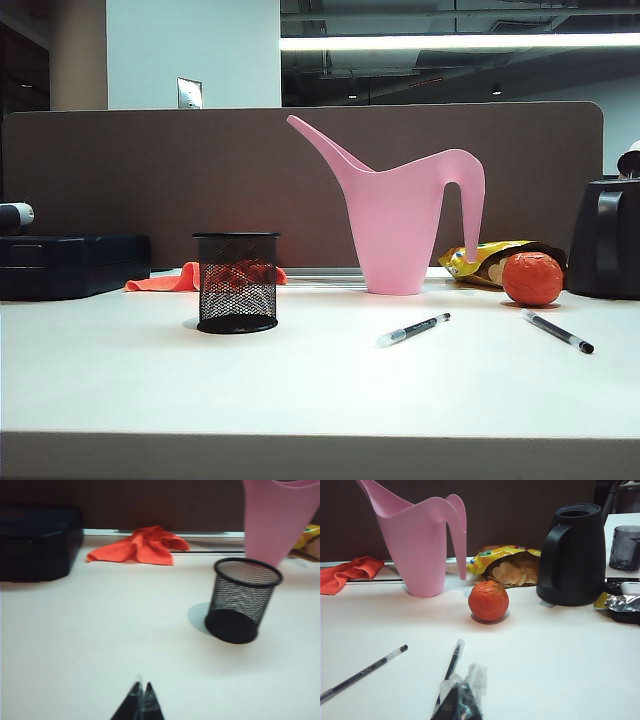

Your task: Pick up a few water-based pens and put them in the pen basket.

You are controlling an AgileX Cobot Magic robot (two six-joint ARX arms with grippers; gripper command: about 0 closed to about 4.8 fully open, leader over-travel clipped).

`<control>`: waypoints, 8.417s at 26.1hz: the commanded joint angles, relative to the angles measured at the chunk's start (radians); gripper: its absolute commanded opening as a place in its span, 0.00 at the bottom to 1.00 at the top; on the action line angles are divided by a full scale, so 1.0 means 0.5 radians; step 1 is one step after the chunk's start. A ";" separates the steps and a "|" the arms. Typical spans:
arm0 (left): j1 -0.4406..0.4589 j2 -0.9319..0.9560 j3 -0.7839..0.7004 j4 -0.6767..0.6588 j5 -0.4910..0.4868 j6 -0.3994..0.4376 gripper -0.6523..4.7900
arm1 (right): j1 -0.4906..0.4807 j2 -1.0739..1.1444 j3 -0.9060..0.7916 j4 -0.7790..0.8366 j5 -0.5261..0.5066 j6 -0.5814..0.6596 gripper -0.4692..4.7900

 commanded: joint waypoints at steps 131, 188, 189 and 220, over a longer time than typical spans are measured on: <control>0.001 0.002 0.005 -0.107 0.681 0.004 0.11 | 0.959 3.688 2.598 0.478 -0.516 0.419 0.08; 0.002 0.002 0.005 -0.107 0.681 0.003 0.11 | 0.804 3.949 2.601 -0.978 0.099 0.786 0.07; 0.002 0.002 0.005 -0.107 0.681 0.003 0.11 | 0.803 3.949 2.601 -0.978 0.100 0.786 0.07; 0.002 0.001 0.005 -0.108 0.681 0.003 0.11 | 0.807 3.626 2.602 0.589 -0.645 0.509 0.07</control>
